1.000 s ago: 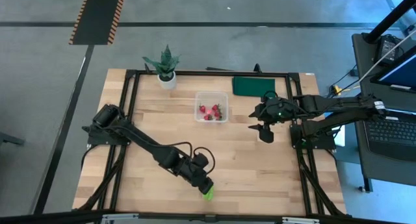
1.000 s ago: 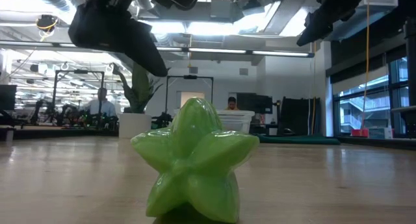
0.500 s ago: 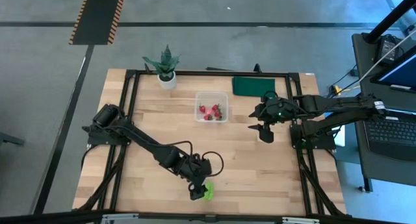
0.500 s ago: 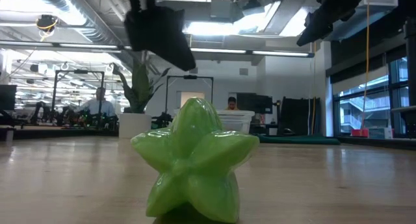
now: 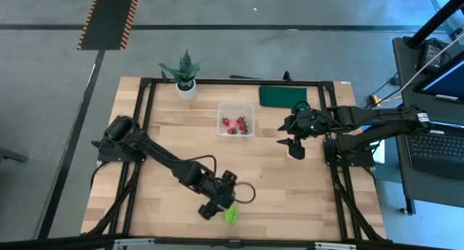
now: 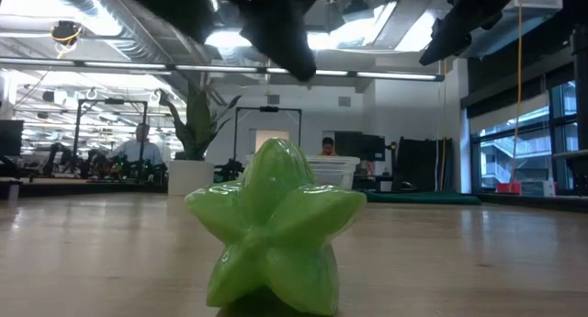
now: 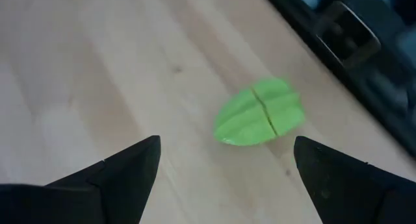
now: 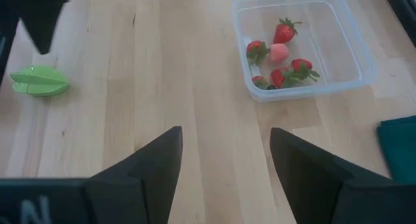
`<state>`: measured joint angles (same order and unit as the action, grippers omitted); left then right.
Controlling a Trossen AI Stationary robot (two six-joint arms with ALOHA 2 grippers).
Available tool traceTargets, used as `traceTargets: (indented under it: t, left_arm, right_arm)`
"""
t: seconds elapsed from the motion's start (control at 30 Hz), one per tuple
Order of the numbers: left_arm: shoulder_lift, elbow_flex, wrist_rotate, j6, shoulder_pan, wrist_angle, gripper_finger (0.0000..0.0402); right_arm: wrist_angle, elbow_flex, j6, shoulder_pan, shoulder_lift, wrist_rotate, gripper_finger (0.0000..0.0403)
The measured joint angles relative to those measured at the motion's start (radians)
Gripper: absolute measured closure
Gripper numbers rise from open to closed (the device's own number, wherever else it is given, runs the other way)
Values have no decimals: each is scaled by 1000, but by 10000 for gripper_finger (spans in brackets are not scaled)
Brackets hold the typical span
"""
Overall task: Pick and placing Produce into tupperware
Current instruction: Put the starfruit into the transparent container
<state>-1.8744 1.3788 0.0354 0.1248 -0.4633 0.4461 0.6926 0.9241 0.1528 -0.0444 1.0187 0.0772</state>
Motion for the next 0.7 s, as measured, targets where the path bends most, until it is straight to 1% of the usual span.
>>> traceTargets:
  t: [0.17, 0.27, 0.37, 0.5, 0.53, 0.63, 0.7]
  left_arm:
    - [-1, 0, 5, 376, -26, 1, 56]
    - [-22, 1, 31, 513, -29, 7, 56]
    - [-54, 1, 42, 562, -17, -28, 56]
    - [-68, 1, 86, 665, -8, -76, 56]
    - [-67, 1, 81, 676, -7, -72, 56]
    - [-68, 1, 18, 675, -10, -64, 56]
    - [-67, 1, 5, 684, -17, -66, 56]
  right_arm:
    - [0, 0, 3, 0, 0, 0, 169]
    - [0, 0, 24, 0, 0, 1, 169]
    - [-1, 0, 49, 0, 0, 7, 169]
    - [-6, 0, 55, 0, 0, 8, 169]
    - [-6, 0, 55, 0, 0, 8, 169]
    - [-8, 0, 55, 0, 0, 8, 169]
    - [-8, 0, 55, 0, 0, 8, 169]
